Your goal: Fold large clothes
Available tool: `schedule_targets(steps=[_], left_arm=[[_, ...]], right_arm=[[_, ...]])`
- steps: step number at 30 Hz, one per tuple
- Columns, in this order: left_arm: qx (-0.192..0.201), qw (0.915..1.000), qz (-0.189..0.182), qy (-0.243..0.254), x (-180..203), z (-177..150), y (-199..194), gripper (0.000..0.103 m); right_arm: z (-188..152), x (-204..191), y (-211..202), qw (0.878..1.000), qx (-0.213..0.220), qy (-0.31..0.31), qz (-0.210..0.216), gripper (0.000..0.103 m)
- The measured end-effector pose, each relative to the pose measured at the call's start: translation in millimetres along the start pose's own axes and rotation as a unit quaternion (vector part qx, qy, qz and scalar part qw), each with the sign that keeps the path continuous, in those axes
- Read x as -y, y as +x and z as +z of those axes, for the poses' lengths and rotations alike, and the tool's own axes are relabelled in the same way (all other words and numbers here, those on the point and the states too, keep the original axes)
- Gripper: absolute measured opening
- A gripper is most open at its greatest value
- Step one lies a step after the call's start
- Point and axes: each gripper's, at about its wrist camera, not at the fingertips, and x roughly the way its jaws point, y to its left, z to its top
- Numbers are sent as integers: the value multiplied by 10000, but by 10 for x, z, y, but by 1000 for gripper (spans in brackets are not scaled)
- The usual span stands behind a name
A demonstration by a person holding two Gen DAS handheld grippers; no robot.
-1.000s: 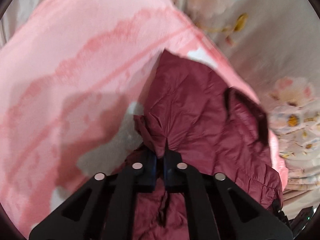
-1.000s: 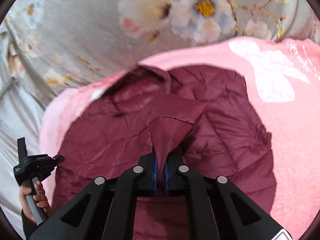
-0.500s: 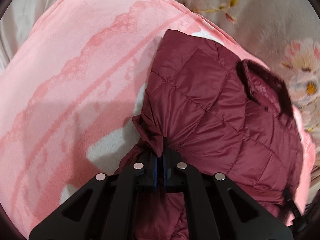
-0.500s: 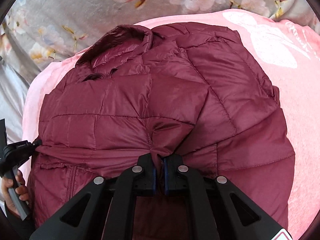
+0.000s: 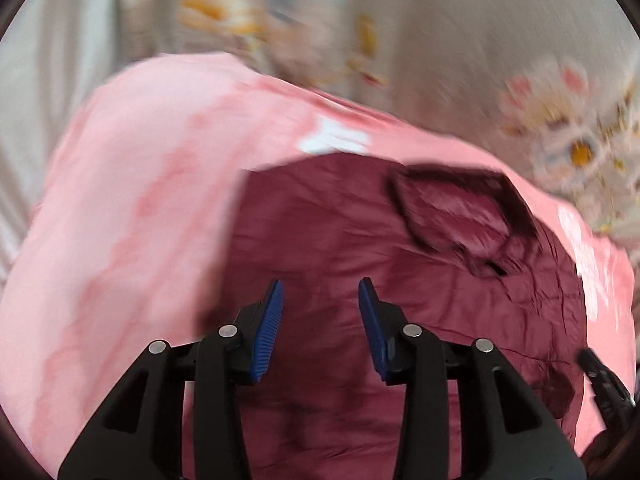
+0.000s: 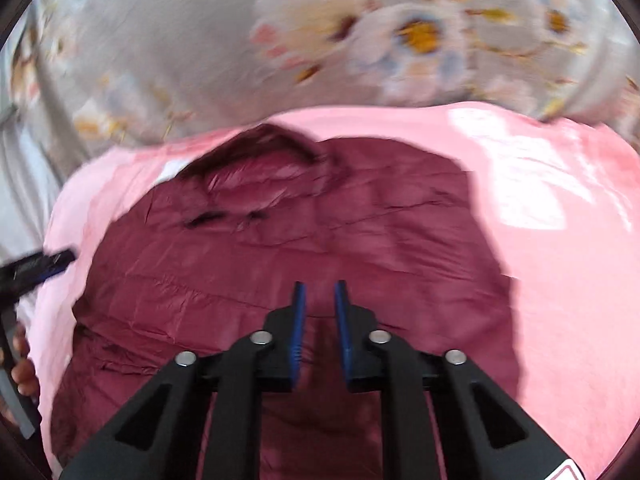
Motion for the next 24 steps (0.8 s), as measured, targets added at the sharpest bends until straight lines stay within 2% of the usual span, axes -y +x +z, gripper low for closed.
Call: schedule_targets(steps=[4,6,16,24], left_arm=[[-494,9987,-22,130,279,-149,499,37],[-578,9982,62,121,293,-255,642,37],[63,9953,652,717,505,-545,750,38],[120,9947,693,748,509,-522,760,38]], right_arm=[[-116,-71,331,9992,-272,-146,-243,6],[-194,-25,450,9988,-379,-145,-269,5],[-301,-16,536,9993,-230,-166,-260,4],[-299,14,537,9996,-213,-84,-169,4]])
